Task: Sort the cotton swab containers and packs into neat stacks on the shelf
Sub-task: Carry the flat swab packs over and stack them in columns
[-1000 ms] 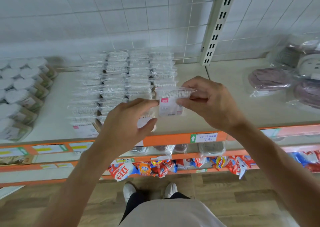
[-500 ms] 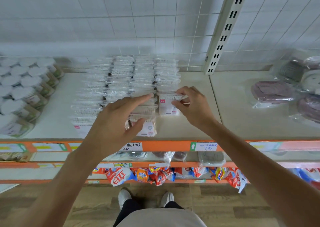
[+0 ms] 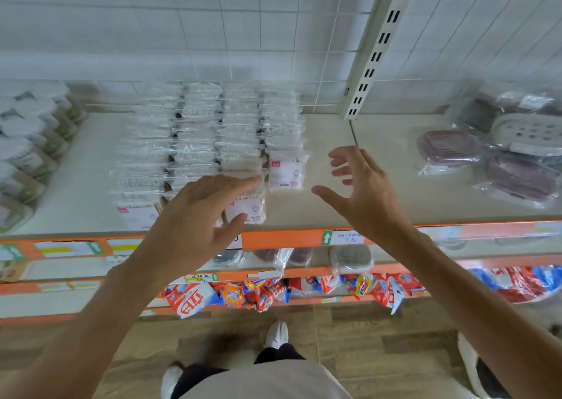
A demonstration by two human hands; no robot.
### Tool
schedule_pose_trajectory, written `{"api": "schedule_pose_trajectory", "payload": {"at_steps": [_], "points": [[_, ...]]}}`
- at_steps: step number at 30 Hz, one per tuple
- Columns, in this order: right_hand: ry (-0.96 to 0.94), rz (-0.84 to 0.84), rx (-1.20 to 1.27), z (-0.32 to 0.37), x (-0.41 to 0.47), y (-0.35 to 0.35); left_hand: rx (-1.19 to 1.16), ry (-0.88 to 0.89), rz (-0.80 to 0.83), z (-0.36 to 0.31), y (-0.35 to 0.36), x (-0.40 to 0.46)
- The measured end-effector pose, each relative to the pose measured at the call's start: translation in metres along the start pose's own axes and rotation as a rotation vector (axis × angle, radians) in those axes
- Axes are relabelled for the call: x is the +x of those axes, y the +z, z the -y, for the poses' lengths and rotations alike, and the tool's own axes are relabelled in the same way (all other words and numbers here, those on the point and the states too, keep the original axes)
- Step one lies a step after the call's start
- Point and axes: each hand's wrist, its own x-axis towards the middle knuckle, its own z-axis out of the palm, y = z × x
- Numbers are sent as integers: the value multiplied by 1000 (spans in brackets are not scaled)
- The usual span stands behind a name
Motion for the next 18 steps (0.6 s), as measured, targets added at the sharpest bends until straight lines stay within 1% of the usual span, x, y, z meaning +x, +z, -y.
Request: {"api": "schedule_pose_trajectory", "payload": {"at_steps": [3, 5, 8, 10, 14, 16, 18], "points": [[-34, 77, -30, 32, -24, -12, 16, 96, -33, 4, -4, -8], [-74, 113, -47, 61, -29, -1, 11, 95, -34, 7, -11, -24], [-149, 157, -51, 111, -29, 37, 9, 54, -64, 24, -34, -67], [-196, 187, -17, 152, -31, 72, 15, -45, -82, 49, -59, -114], [-329, 236, 86, 240, -43, 148, 75, -381, -147, 108, -116, -245], [-368, 308, 112, 289, -51, 186, 132, -534, -76, 132, -142, -317], [-453, 419, 106, 339, -58, 224, 172, -661, -15, 149, -166, -378]]}}
